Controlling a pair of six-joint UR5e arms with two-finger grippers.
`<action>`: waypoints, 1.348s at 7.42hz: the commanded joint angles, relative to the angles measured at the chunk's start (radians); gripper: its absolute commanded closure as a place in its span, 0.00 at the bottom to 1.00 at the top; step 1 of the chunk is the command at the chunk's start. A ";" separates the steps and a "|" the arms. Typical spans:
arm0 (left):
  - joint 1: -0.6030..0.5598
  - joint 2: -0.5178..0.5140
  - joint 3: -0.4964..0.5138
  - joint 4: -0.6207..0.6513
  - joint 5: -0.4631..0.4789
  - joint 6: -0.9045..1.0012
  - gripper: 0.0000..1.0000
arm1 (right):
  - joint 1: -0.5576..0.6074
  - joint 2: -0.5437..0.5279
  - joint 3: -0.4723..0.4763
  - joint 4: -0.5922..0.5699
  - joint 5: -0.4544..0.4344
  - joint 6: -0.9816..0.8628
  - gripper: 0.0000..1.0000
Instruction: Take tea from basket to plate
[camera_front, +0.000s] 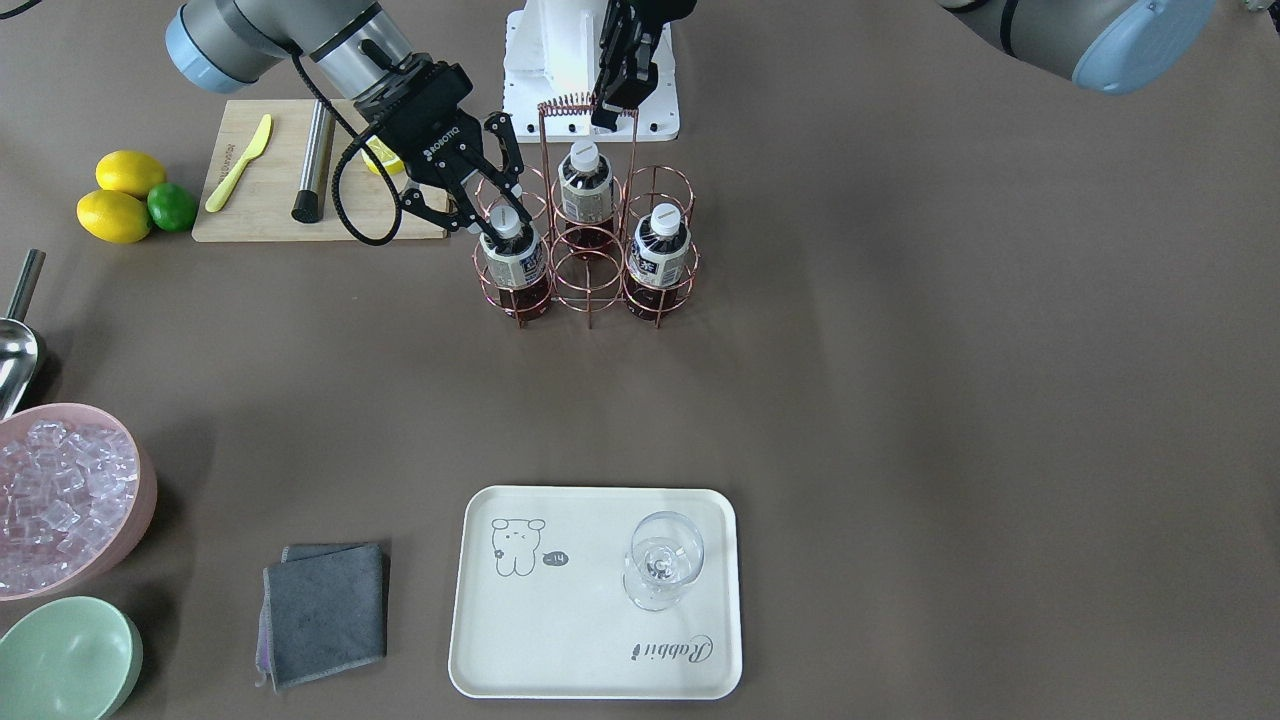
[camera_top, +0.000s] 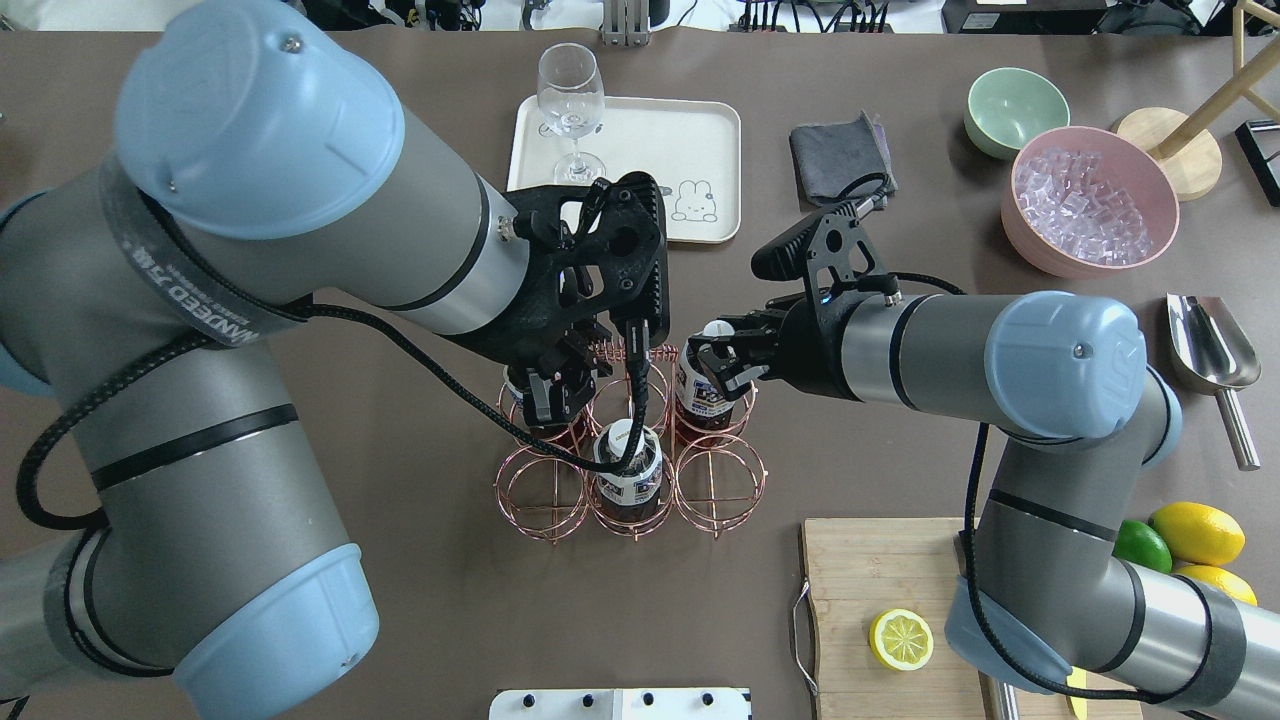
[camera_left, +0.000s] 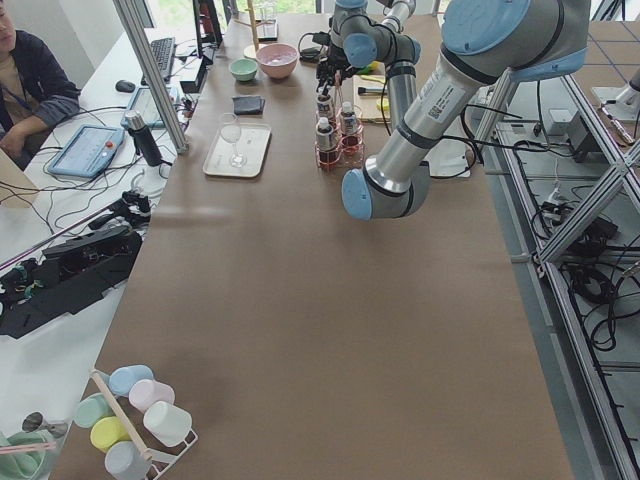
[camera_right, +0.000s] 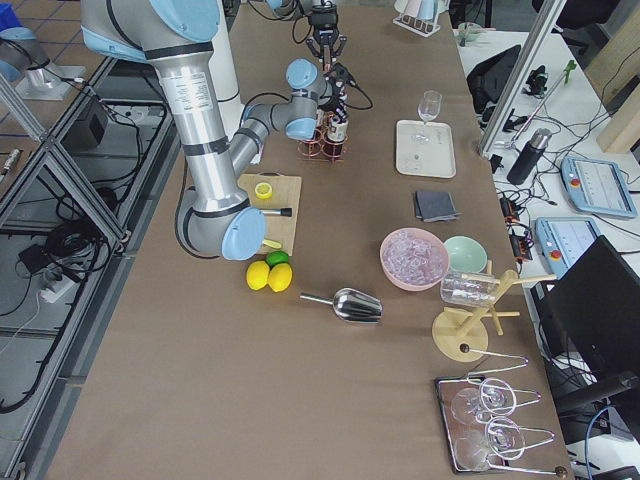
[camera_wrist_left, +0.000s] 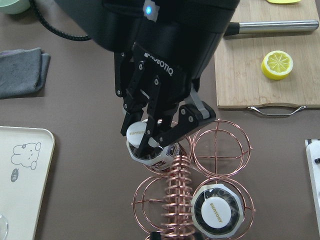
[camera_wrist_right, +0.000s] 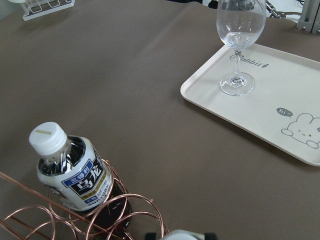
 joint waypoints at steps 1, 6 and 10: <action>-0.001 0.001 0.002 -0.005 0.001 -0.003 1.00 | 0.109 0.107 0.097 -0.266 0.146 0.009 1.00; -0.001 0.001 0.003 -0.005 -0.002 -0.001 1.00 | 0.298 0.183 0.147 -0.400 0.335 0.003 1.00; -0.010 0.000 -0.006 -0.008 -0.003 0.000 1.00 | 0.388 0.180 -0.154 -0.136 0.261 -0.072 1.00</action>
